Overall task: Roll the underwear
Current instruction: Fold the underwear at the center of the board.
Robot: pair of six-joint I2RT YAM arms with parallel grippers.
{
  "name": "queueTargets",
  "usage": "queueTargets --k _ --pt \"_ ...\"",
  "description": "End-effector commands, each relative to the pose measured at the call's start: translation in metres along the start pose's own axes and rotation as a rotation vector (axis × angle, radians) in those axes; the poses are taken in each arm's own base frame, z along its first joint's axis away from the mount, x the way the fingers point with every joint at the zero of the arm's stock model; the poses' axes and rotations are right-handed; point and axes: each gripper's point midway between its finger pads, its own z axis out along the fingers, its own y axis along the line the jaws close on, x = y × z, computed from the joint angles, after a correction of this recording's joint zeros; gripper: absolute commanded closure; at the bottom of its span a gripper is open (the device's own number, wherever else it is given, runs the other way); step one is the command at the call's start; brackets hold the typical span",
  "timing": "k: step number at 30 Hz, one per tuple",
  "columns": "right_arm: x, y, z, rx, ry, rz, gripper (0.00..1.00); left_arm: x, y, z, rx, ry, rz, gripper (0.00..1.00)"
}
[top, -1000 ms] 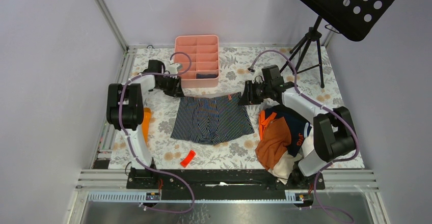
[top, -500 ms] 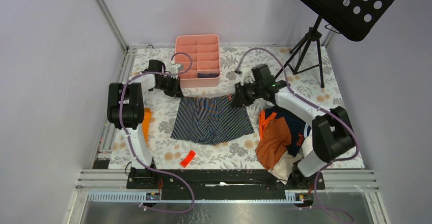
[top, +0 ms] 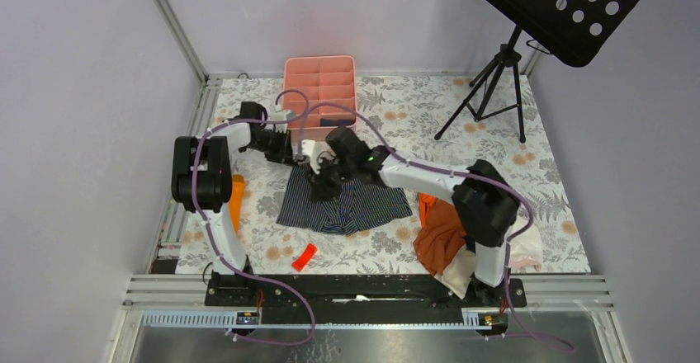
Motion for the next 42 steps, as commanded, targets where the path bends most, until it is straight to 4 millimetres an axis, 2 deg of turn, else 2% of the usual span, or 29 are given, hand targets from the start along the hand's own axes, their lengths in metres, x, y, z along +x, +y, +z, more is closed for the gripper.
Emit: queueTargets --k 1,5,11,22,28,38,42 --pt "-0.041 0.014 0.034 -0.036 -0.090 -0.154 0.73 -0.013 0.003 -0.016 -0.003 -0.044 -0.006 1.00" --pt "-0.048 0.030 0.061 -0.074 -0.082 -0.238 0.72 -0.011 0.004 -0.019 0.029 -0.045 -0.055 1.00" --pt "-0.042 0.047 0.095 -0.089 -0.095 -0.358 0.72 -0.008 0.004 -0.021 0.047 -0.053 -0.089 1.00" --pt "-0.013 0.031 0.133 -0.063 -0.057 -0.377 0.64 -0.007 -0.003 -0.022 0.066 -0.055 -0.114 1.00" --pt "-0.003 0.021 0.142 -0.030 -0.038 -0.344 0.62 -0.003 -0.005 -0.023 0.069 -0.051 -0.120 1.00" --pt "-0.009 0.035 0.145 -0.074 -0.067 -0.360 0.60 0.000 -0.003 -0.023 0.059 -0.041 -0.121 1.00" --pt "0.000 0.032 0.156 -0.076 -0.036 -0.356 0.58 0.003 -0.003 -0.022 0.060 -0.031 -0.128 1.00"
